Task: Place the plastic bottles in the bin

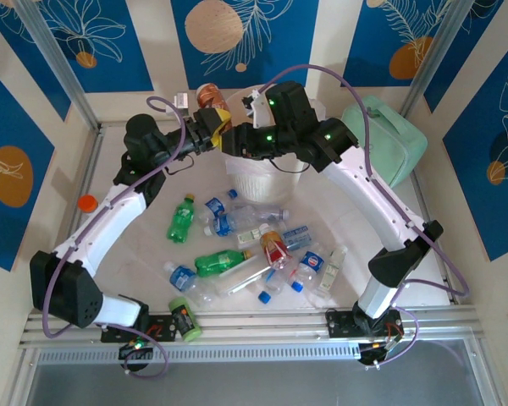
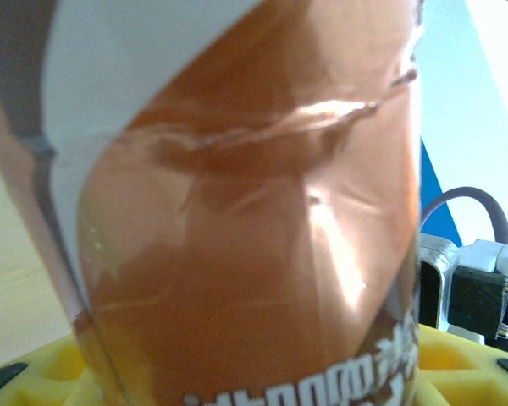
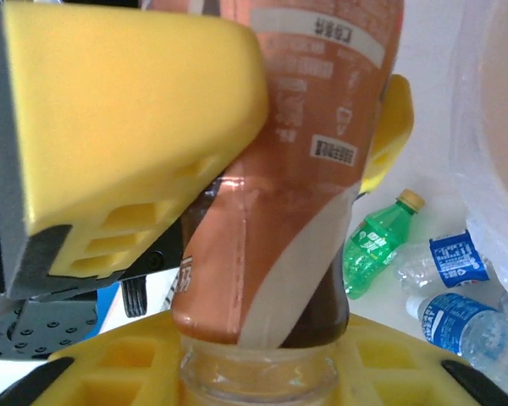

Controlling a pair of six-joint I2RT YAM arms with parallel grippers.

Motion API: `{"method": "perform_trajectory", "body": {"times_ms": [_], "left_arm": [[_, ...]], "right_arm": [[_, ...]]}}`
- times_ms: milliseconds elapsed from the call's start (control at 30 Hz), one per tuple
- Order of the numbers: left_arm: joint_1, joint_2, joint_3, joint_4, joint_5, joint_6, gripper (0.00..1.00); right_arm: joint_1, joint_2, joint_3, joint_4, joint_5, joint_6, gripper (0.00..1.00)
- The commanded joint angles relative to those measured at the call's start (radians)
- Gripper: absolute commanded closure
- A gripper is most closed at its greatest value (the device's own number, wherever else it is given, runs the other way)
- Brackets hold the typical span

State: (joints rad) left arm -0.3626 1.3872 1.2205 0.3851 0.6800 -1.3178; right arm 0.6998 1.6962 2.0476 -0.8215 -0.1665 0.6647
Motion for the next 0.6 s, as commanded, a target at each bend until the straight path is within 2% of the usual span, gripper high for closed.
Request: {"method": "perform_trajectory", "body": {"times_ms": [0,33,100,133,167,200,333,467,567], "left_arm": [[-0.006,-0.011,0.027,0.046,0.021,0.003,0.44],[-0.006,-0.011,0.024,0.050,0.020,0.001,0.42],[-0.006,-0.014,0.017,0.057,0.015,0.005,0.31],[-0.007,-0.020,0.011,0.052,0.005,0.012,0.22],[-0.006,-0.032,0.006,0.031,-0.017,0.028,0.06],[-0.006,-0.044,0.002,0.007,-0.037,0.049,0.00],[0.002,-0.102,0.047,-0.206,-0.130,0.230,0.00],[0.004,-0.168,0.103,-0.521,-0.343,0.435,0.00],[0.012,-0.193,0.116,-0.684,-0.463,0.506,0.00]], "right_arm": [[-0.017,-0.026,0.032,-0.031,0.007,-0.017,0.74],[-0.017,-0.026,0.034,-0.034,0.008,-0.016,0.76],[-0.020,-0.027,0.035,-0.037,0.014,-0.016,0.79],[-0.019,-0.026,0.036,-0.039,0.017,-0.016,0.79],[-0.020,-0.026,0.038,-0.043,0.020,-0.017,0.79],[-0.021,-0.027,0.041,-0.047,0.025,-0.020,0.79],[-0.040,-0.027,0.064,-0.083,0.073,-0.026,0.79],[-0.098,-0.027,0.086,-0.117,0.076,-0.026,0.79],[-0.143,-0.025,0.108,-0.136,0.066,-0.033,0.79]]}}
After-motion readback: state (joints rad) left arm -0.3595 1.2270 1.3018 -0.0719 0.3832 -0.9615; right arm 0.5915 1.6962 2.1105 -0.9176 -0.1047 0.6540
